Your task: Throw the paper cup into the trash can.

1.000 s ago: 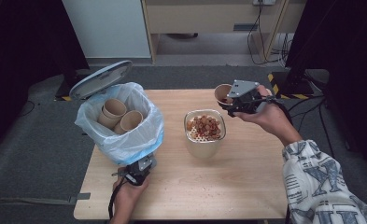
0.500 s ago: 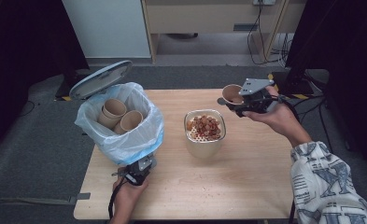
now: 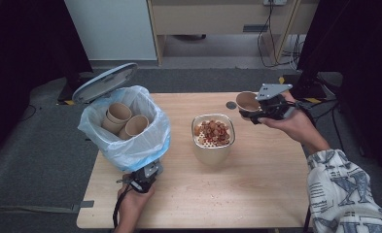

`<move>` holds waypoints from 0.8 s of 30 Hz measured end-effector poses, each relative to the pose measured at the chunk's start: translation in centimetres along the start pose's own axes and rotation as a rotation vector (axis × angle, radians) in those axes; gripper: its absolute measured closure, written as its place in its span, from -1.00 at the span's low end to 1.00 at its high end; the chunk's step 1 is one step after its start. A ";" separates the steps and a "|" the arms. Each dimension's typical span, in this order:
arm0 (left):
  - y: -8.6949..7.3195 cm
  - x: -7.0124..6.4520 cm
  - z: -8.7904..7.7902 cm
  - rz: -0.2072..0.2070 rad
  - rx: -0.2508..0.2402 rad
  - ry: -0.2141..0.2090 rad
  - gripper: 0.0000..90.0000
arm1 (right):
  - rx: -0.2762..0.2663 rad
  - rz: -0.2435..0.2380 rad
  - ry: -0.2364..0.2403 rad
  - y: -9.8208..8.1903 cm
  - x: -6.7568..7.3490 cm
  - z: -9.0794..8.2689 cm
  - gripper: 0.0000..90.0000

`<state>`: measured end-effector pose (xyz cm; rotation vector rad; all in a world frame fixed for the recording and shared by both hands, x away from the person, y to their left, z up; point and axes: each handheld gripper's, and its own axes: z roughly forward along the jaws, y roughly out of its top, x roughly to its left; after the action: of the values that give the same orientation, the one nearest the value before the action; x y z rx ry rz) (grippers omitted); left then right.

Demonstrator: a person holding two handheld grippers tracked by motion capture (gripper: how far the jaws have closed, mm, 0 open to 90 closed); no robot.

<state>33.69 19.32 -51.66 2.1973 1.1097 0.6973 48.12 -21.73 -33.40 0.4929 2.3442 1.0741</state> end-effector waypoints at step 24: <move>0.0 0.0 0.0 -0.001 0.000 -0.001 0.99 | -0.045 0.161 0.177 -1.5 -0.5 -0.2 -0.18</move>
<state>33.70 19.33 -51.66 2.1965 1.1107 0.6960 48.23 -22.98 -34.29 0.6003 2.4603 1.2895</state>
